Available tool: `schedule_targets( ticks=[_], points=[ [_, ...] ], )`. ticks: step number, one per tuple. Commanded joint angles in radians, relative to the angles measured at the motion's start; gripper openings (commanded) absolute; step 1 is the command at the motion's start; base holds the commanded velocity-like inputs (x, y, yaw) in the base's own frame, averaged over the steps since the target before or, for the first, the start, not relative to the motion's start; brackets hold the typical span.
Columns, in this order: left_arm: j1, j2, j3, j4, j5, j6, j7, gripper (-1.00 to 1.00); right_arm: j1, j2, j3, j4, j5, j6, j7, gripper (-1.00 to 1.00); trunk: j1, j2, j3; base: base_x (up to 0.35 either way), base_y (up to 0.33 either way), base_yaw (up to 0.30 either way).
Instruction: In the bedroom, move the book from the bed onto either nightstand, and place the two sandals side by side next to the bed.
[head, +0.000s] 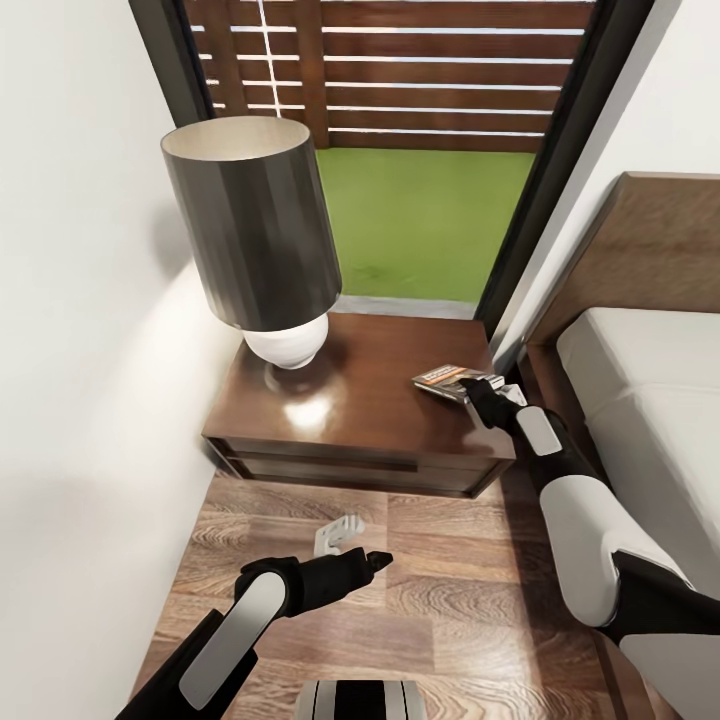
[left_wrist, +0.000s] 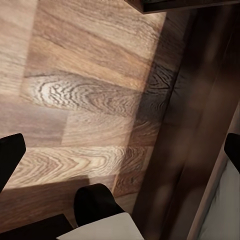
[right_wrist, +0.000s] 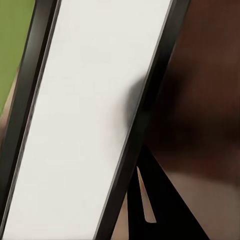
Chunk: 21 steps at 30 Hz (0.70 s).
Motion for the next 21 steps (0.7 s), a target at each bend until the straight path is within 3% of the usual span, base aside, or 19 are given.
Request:
schedule_targets(
  ticks=[1,21],
  points=[
    [-0.001,0.001,-0.002,-0.001,0.01,-0.001,0.01,1.0,0.0,0.001,-0.004,0.022,0.008,0.006,0.0,-1.0,0.0,0.0,-0.001,0.007,0.0,0.0],
    [0.001,0.0,0.001,-0.001,0.007,-0.002,0.01,1.0,-0.009,0.012,0.002,0.049,0.012,-0.018,-0.001,-1.0,0.0,0.0,-0.001,0.002,0.0,0.0]
  ],
)
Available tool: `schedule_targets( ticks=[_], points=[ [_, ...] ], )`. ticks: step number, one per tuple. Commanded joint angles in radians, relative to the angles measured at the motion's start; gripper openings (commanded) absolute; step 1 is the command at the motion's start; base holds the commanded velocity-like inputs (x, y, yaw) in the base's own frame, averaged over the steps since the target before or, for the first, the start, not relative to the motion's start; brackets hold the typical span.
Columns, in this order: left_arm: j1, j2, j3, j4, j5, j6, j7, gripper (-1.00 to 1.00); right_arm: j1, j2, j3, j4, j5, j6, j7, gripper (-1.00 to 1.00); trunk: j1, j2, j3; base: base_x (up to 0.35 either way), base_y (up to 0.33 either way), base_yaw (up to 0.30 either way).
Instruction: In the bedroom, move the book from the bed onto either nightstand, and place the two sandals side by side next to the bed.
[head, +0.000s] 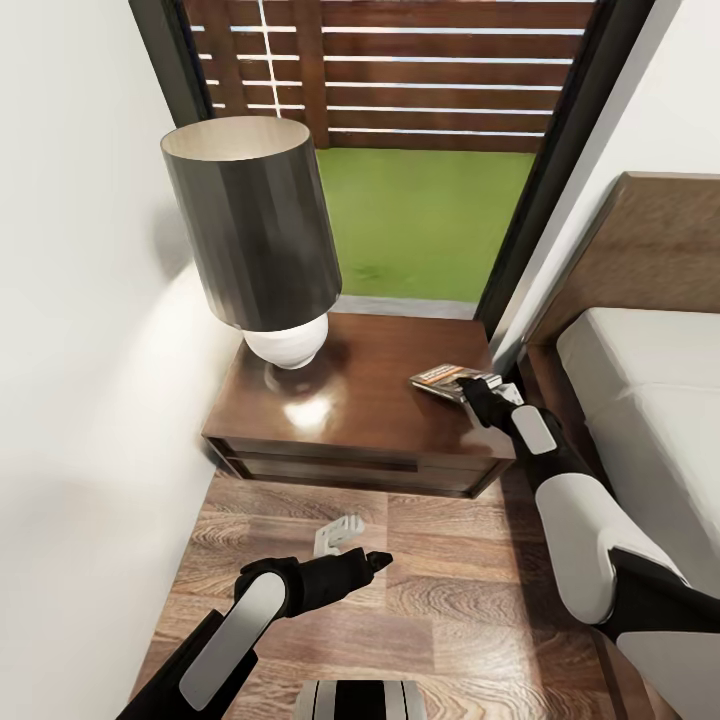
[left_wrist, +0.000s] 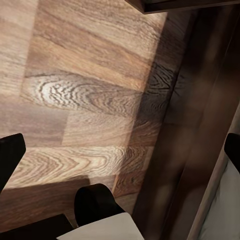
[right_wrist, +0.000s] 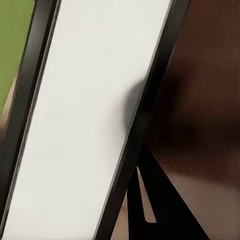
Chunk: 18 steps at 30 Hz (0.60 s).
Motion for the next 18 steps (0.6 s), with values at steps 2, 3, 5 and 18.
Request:
schedule_targets(
  ticks=[2,3,5,18],
  points=[
    [-0.001,0.001,-0.002,-0.001,0.01,-0.001,0.01,1.0,-0.001,0.002,-0.002,0.038,0.002,0.005,0.001,-1.0,0.0,0.0,-0.001,0.0,0.0,0.0],
    [-0.001,0.001,-0.002,-0.001,0.01,-0.001,0.009,1.0,-0.002,0.002,-0.002,0.043,0.003,0.005,0.001,-1.0,0.0,0.0,-0.001,0.0,0.0,0.0],
    [-0.001,0.001,-0.002,-0.001,0.01,-0.001,0.009,1.0,-0.004,0.003,-0.002,0.052,0.004,0.003,0.001,1.0,0.0,0.0,-0.001,0.0,0.0,0.0],
    [-0.001,0.0,-0.002,-0.001,0.006,-0.001,0.009,1.0,-0.007,0.004,-0.001,0.063,0.007,-0.001,-0.002,1.0,0.0,0.0,-0.001,0.0,0.0,0.0]
  ],
)
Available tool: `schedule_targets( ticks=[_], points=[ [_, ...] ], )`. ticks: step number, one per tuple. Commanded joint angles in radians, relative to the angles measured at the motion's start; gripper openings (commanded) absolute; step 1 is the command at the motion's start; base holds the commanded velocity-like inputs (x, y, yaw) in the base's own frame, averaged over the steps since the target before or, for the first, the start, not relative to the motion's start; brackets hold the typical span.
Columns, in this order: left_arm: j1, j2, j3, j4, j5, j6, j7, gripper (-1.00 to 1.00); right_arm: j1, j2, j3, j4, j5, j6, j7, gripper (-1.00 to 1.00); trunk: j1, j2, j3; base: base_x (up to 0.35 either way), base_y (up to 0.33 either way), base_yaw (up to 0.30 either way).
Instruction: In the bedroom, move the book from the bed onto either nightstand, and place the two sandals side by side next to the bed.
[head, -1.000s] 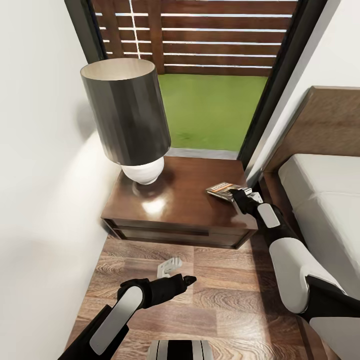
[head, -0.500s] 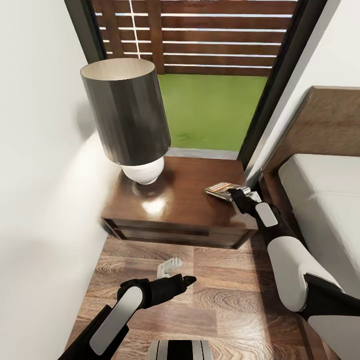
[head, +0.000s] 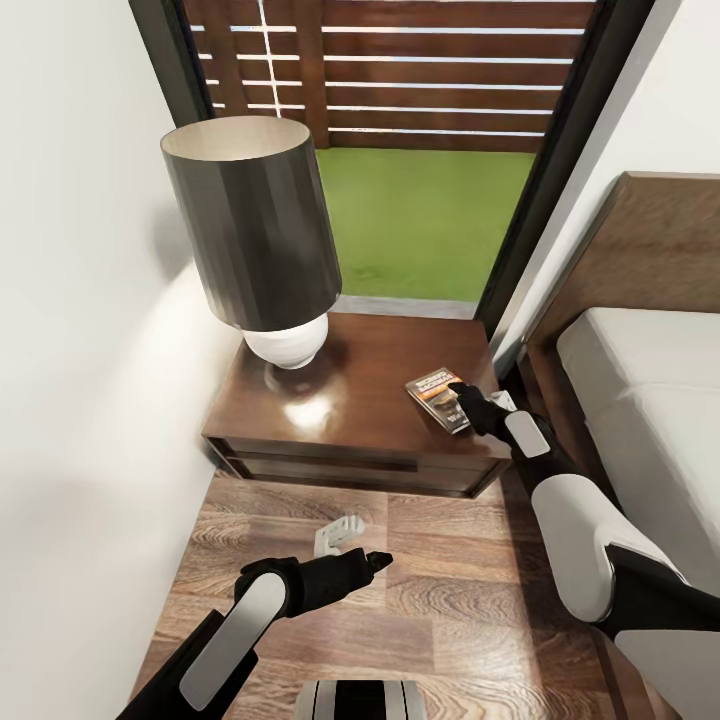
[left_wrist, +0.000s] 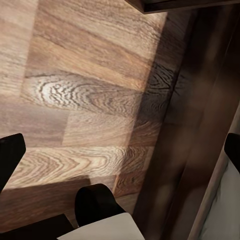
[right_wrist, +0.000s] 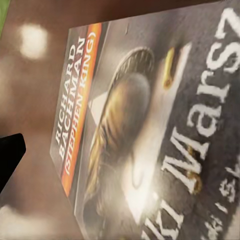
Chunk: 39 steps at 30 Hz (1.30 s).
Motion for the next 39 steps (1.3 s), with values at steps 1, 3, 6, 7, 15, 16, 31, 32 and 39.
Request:
schedule_targets(
  ticks=[1,3,6,7,15,16,31,32,39],
  points=[
    [-0.001,0.001,-0.002,-0.001,0.01,-0.001,0.01,1.0,-0.001,0.0,-0.004,-0.001,-0.005,0.005,0.0,1.0,0.0,0.0,-0.001,0.0,0.0,0.0],
    [-0.001,0.0,-0.002,-0.001,0.01,-0.001,0.011,1.0,0.0,0.0,-0.004,0.0,-0.005,0.005,0.0,1.0,0.0,0.0,-0.001,0.0,0.0,0.0],
    [-0.001,0.0,-0.002,-0.001,0.01,-0.001,0.011,1.0,0.0,0.0,-0.004,0.0,-0.006,0.005,0.001,1.0,0.0,0.0,-0.001,0.0,0.0,0.0],
    [-0.001,0.0,-0.002,-0.001,0.01,-0.001,0.011,1.0,0.0,0.0,-0.004,0.0,-0.006,0.005,0.001,1.0,0.0,0.0,-0.001,0.0,0.0,0.0],
    [-0.001,0.0,-0.002,-0.001,0.009,-0.001,0.013,1.0,0.0,-0.001,-0.005,0.0,-0.008,0.005,0.001,1.0,0.0,0.0,-0.001,0.0,0.0,0.0],
    [-0.001,0.0,-0.002,-0.001,0.009,-0.001,0.013,1.0,0.0,-0.001,-0.005,0.0,-0.008,0.005,0.001,1.0,0.0,0.0,-0.001,0.0,0.0,0.0],
    [-0.001,0.0,-0.001,-0.001,0.009,-0.002,0.01,1.0,-0.003,-0.006,-0.006,-0.016,-0.007,0.016,-0.003,1.0,0.0,0.0,-0.001,0.0,0.0,0.0],
    [-0.001,0.0,-0.001,-0.001,0.009,-0.002,0.01,1.0,-0.006,-0.004,-0.006,-0.017,-0.007,0.016,-0.005,1.0,0.0,0.0,-0.001,0.0,0.0,0.0],
    [-0.001,0.001,-0.001,-0.001,0.009,-0.002,0.008,1.0,-0.031,0.002,-0.005,-0.008,-0.005,0.011,-0.007,1.0,0.0,0.0,-0.001,0.0,0.0,0.0]
  ],
)
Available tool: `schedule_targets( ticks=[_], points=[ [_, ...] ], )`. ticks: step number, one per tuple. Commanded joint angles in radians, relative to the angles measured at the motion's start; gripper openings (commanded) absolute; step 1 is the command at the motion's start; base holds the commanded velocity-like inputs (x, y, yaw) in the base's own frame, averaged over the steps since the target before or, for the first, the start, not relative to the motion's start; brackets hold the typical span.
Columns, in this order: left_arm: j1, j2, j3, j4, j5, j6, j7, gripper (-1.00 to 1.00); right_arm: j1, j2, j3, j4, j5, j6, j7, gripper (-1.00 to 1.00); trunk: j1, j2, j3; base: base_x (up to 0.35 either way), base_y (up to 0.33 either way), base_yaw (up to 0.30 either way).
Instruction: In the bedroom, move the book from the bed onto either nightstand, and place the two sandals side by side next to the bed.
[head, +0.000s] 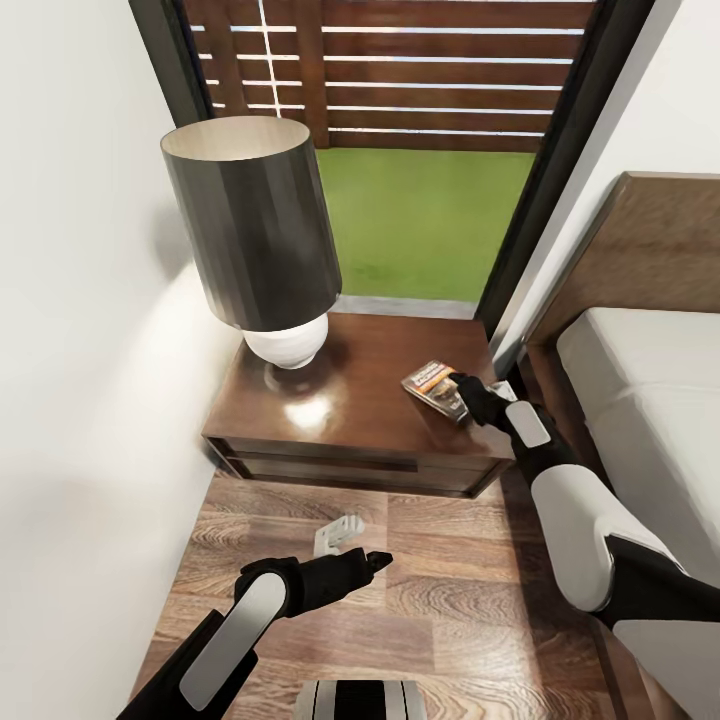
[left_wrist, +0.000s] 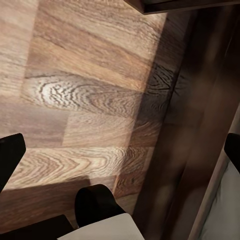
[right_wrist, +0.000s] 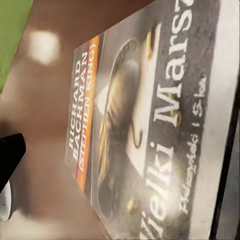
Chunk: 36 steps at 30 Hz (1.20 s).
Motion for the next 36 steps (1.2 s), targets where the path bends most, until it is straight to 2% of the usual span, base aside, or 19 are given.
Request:
schedule_targets(
  ticks=[1,10,18,36],
  points=[
    [-0.001,0.001,-0.002,-0.001,0.011,-0.001,0.01,1.0,-0.007,0.004,-0.004,0.003,-0.005,0.004,-0.001,1.0,0.0,0.0,-0.001,0.0,0.0,0.0],
    [-0.001,0.002,-0.002,0.0,0.01,-0.001,0.009,1.0,-0.031,0.018,-0.001,0.021,-0.004,0.0,-0.002,1.0,0.0,0.0,-0.001,0.0,0.0,0.0],
    [0.002,0.004,-0.002,0.011,0.009,-0.003,0.009,1.0,-0.039,0.016,-0.001,0.025,-0.005,0.001,0.004,1.0,0.0,0.0,-0.001,0.0,0.0,0.0],
    [0.008,0.012,-0.004,0.021,0.004,-0.058,0.009,1.0,-0.029,0.01,-0.002,0.027,-0.005,0.001,0.007,1.0,0.0,0.0,-0.001,-0.011,0.0,0.0]
  ],
)
